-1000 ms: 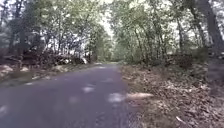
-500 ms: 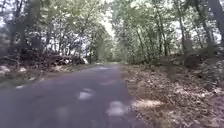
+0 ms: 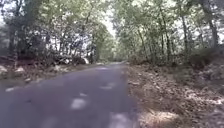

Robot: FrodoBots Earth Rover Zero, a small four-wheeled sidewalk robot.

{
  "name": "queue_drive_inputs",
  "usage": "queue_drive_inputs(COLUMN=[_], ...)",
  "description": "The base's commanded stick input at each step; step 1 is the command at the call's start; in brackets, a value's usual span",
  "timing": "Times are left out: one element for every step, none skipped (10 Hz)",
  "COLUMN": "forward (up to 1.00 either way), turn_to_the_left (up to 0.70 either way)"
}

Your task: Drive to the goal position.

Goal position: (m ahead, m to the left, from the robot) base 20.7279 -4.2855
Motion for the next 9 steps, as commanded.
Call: queue_drive_inputs(forward=[0.70, 0.70, 0.70, 0.70, 0.70, 0.70, 0.70, 0.70, 0.70], turn_to_the_left=[0.03, 0.00, 0.00, 0.00, 0.00, 0.00, 0.02, 0.14, 0.14])
